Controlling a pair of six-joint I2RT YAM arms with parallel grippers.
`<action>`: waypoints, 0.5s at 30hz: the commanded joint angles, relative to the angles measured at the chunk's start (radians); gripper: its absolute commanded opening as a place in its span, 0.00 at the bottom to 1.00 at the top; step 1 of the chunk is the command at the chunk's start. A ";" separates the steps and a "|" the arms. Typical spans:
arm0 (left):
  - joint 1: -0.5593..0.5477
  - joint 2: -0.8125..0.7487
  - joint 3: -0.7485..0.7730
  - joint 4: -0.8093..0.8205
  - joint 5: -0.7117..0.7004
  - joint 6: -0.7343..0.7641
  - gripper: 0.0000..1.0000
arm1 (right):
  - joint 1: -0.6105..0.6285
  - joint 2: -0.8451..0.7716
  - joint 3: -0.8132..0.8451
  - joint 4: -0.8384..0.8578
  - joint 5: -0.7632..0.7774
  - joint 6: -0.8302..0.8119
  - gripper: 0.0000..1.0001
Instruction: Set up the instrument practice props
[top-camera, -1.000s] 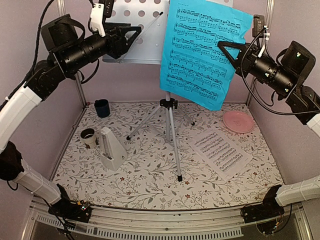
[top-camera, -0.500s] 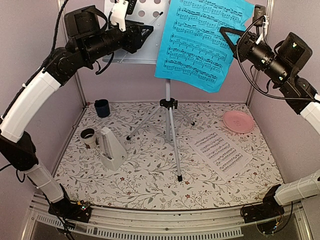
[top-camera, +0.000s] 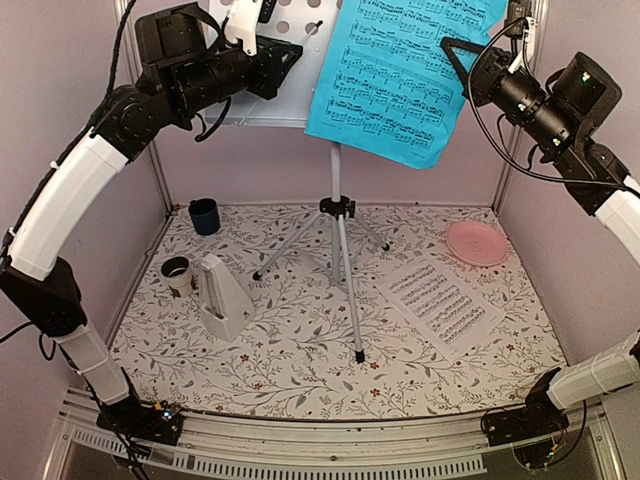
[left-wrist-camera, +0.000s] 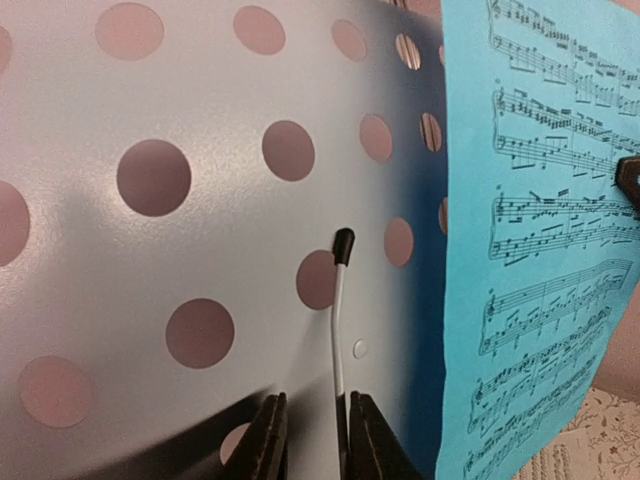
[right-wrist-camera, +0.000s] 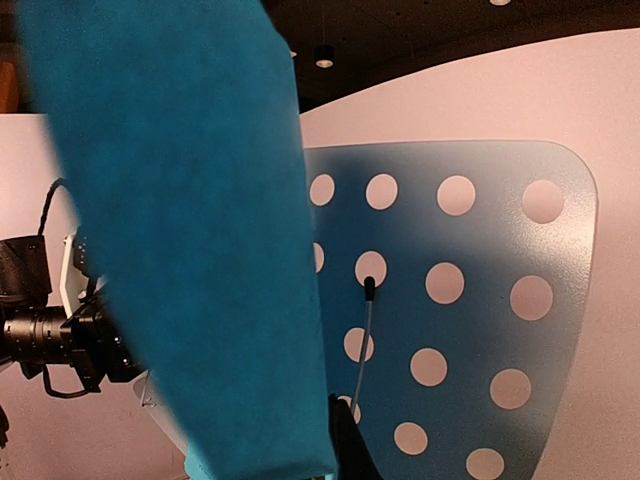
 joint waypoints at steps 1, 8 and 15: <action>-0.003 0.020 0.023 -0.025 -0.038 0.014 0.23 | -0.009 0.008 0.046 0.022 0.038 -0.027 0.00; -0.017 0.005 -0.004 -0.005 -0.025 0.032 0.04 | -0.014 0.036 0.073 0.027 0.043 -0.032 0.00; -0.033 -0.127 -0.224 0.231 0.001 0.065 0.00 | -0.019 0.055 0.081 0.038 0.046 -0.038 0.00</action>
